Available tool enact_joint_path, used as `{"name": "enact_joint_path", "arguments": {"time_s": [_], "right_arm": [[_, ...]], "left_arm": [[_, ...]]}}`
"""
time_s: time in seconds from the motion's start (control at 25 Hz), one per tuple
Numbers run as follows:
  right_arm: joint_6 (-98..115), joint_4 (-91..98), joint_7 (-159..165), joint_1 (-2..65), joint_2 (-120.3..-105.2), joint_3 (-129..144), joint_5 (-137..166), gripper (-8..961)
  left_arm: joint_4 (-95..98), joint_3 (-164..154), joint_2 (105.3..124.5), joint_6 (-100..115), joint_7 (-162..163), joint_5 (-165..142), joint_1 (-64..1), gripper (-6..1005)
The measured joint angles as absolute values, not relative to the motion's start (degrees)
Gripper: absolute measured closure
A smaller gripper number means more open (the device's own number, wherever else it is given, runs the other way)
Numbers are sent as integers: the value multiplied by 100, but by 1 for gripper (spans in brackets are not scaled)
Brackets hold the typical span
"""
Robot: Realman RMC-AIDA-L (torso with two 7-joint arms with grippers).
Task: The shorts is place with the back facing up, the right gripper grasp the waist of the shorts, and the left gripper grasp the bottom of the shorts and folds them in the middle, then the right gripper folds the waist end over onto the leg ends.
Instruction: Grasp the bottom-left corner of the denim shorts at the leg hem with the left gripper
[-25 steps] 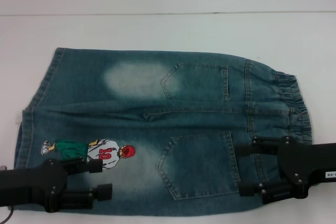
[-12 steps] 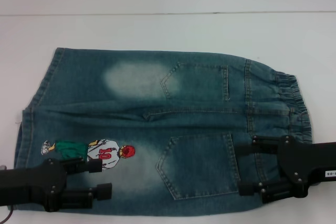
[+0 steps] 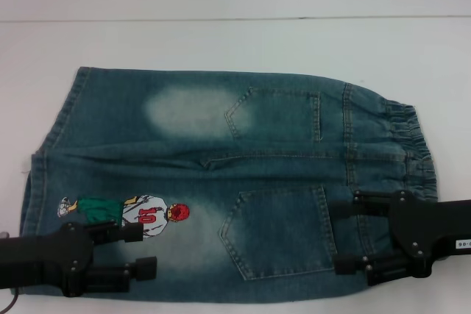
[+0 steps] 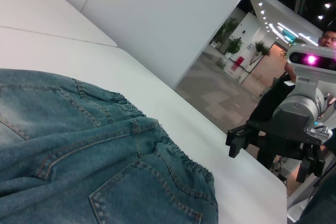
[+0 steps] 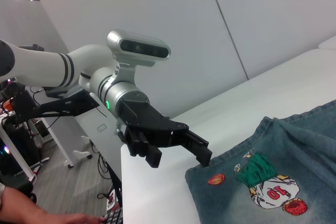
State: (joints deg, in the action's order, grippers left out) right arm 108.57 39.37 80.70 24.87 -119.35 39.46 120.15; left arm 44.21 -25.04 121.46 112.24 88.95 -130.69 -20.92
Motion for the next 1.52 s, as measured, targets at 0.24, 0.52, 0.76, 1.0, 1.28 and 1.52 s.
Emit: {"name": "enact_joint_path", "arguments": {"time_s": [0.24, 0.52, 0.76, 1.0, 1.28, 1.52], "right_arm": [[10856, 3937, 8062, 2479, -11935, 3946, 12015, 2], [10854, 3930, 8059, 2478, -11935, 3946, 12015, 3], [10848, 3928, 8048, 2464, -11935, 3946, 12015, 3], [10851, 3928, 8043, 2461, -11936, 3946, 12015, 3], [10853, 3940, 8046, 2461, -11935, 3946, 12015, 4], [10850, 3944, 8054, 2475, -11936, 3946, 12015, 4]], "left_arm": [[4421, -2505, 12146, 11224, 8895, -13070, -2092, 127], [4421, -2505, 12146, 11224, 8895, -13095, -2092, 126], [4421, -2505, 12151, 11224, 8903, -13135, -2092, 126], [4421, -2505, 12155, 11224, 8941, -13139, -2107, 127], [4421, -2504, 12155, 11224, 8945, -13140, -2124, 126], [4421, -2505, 12155, 11224, 8955, -13140, -2127, 126]]}}
